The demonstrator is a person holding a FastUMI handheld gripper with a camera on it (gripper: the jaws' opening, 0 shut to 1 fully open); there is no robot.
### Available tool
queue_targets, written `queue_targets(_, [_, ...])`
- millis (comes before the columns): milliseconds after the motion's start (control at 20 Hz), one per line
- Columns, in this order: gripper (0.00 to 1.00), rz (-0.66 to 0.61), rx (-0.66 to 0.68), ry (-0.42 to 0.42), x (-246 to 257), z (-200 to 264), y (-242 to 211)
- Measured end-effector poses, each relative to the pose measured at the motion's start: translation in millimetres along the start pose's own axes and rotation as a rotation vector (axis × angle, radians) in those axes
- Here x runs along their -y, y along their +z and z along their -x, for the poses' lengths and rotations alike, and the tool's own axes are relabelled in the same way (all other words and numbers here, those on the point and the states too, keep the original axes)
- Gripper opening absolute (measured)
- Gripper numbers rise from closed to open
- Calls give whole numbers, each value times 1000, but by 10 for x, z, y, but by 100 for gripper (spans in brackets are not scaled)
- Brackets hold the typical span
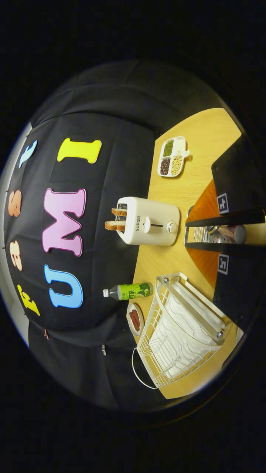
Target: Take the plate from the dish rack, then take the spoon from the basket and place it into the plate.
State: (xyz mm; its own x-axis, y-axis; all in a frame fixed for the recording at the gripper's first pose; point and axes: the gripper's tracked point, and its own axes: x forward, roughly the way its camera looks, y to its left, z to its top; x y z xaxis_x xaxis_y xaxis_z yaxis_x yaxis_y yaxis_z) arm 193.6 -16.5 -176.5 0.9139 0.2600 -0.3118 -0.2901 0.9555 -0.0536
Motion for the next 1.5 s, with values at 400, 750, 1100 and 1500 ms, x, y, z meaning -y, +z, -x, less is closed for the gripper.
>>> queue_targets(400, [23, -11, -6, 7, 114, 8, 126])
queue_targets(750, [23, 38, 96, 42, 118, 260, 638])
queue_targets(1100, [22, 11, 125, 110, -33, 665, 1012])
queue_targets(1500, [22, 21, 62, 267, -494, 1317, 831])
